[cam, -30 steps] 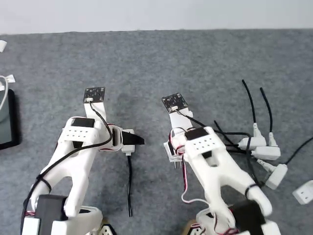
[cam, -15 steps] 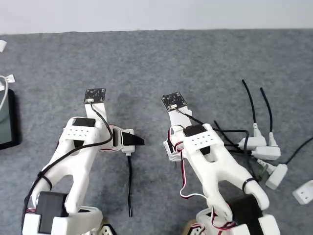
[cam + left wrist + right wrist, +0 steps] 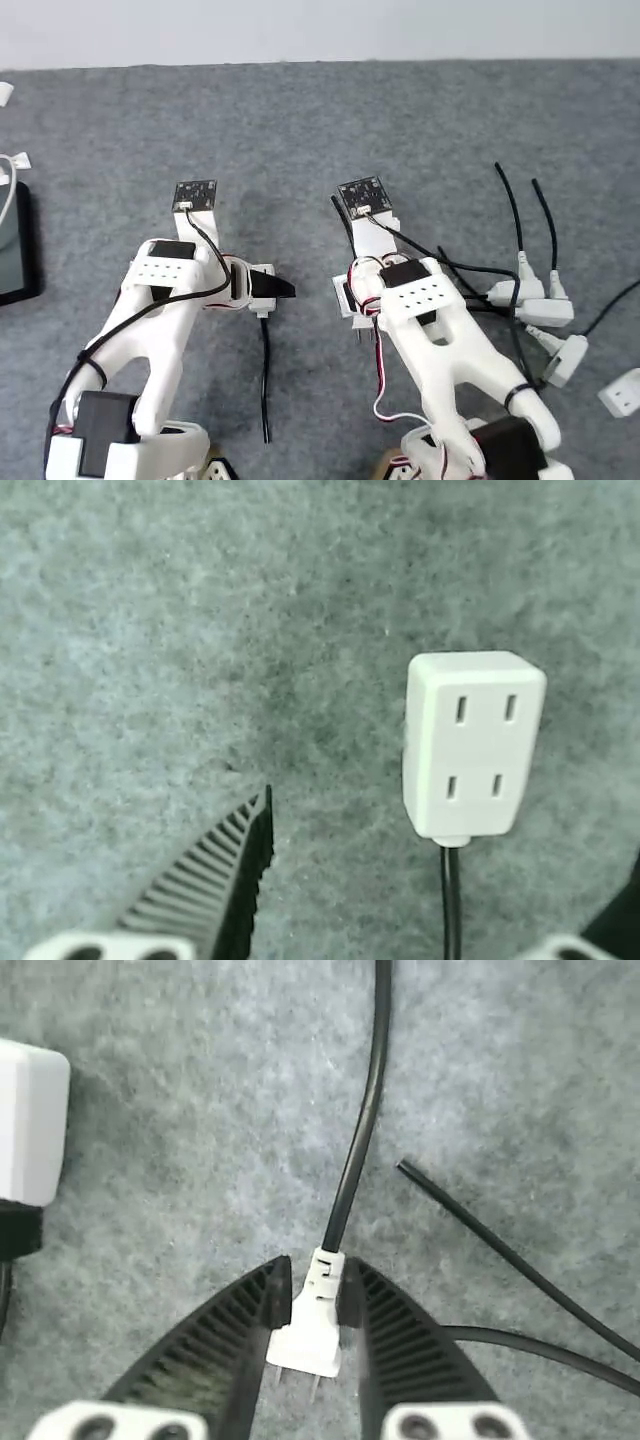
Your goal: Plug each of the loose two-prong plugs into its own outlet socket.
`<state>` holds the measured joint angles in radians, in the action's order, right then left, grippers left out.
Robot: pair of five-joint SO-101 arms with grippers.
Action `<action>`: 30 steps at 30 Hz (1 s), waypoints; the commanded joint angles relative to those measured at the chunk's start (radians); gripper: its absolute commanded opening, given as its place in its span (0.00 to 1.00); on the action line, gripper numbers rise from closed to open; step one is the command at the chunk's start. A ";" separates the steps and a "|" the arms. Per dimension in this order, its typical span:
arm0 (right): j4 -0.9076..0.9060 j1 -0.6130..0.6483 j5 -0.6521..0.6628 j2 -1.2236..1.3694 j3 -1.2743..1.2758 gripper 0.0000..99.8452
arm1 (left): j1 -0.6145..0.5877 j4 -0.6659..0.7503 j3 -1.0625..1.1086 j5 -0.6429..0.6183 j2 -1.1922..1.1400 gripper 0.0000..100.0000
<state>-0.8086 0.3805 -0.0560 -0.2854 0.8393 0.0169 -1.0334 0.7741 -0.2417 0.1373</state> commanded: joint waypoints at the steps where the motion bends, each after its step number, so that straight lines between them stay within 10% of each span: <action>1: 0.036 -0.018 -0.008 0.015 -0.009 0.07 | -0.003 0.026 -0.048 0.011 0.006 0.50; 30: -0.018 0.002 -0.034 0.182 -0.121 0.11 | -0.002 0.026 -0.050 0.012 -0.002 0.50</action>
<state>-0.7856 0.3759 -0.0775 -0.1412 0.8132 0.0169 -1.0334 0.7741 -0.2401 0.1373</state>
